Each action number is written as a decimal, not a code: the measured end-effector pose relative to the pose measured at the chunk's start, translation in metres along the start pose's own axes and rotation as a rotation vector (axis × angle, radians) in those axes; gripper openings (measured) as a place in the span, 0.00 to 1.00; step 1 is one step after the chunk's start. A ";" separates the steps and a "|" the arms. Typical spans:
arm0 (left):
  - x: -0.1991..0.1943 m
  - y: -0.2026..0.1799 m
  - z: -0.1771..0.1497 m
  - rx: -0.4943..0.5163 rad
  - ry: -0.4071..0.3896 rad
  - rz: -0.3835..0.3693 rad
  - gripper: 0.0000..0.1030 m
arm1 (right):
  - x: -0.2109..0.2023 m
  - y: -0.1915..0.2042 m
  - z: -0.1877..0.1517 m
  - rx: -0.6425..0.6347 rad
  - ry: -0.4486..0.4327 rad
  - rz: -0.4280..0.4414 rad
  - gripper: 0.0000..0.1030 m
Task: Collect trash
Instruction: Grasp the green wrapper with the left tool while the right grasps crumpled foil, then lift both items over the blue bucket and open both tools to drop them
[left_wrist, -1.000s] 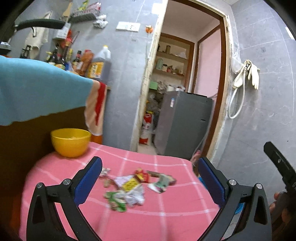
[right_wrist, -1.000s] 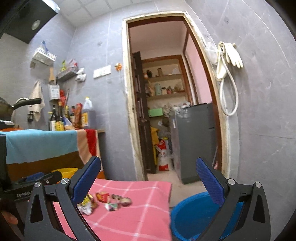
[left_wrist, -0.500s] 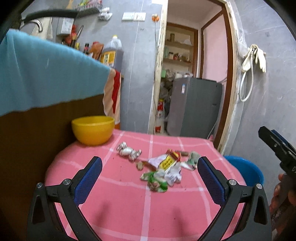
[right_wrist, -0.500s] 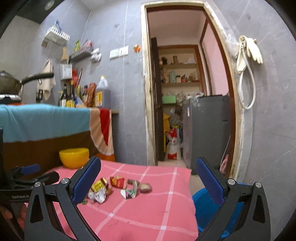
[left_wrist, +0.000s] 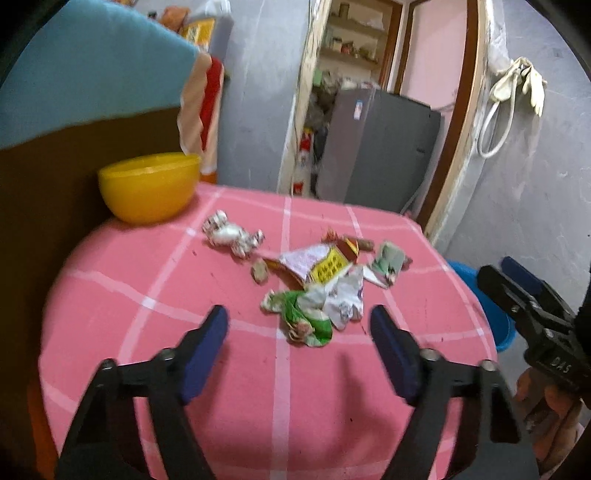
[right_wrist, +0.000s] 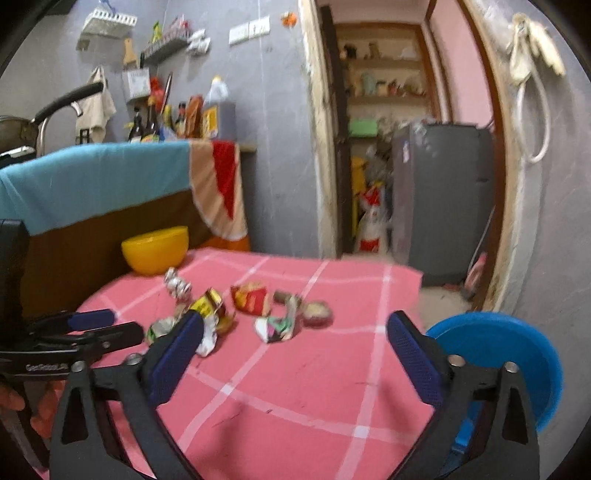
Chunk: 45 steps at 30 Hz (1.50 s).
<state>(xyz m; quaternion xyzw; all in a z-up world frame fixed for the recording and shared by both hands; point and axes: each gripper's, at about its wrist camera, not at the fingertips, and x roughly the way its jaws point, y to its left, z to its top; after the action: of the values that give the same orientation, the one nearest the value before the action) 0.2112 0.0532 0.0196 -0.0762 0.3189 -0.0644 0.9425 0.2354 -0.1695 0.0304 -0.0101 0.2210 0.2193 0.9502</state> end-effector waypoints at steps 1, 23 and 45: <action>0.004 0.001 0.000 -0.008 0.024 -0.012 0.59 | 0.004 0.001 -0.001 0.000 0.021 0.012 0.87; 0.012 0.041 0.007 -0.145 0.111 -0.051 0.11 | 0.083 0.058 0.000 -0.135 0.361 0.245 0.52; 0.002 0.036 0.004 -0.133 0.071 -0.041 0.11 | 0.090 0.070 0.001 -0.141 0.381 0.324 0.16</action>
<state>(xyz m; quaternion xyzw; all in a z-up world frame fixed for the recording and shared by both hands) 0.2184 0.0888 0.0149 -0.1426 0.3542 -0.0651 0.9219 0.2788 -0.0691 -0.0017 -0.0817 0.3790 0.3777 0.8408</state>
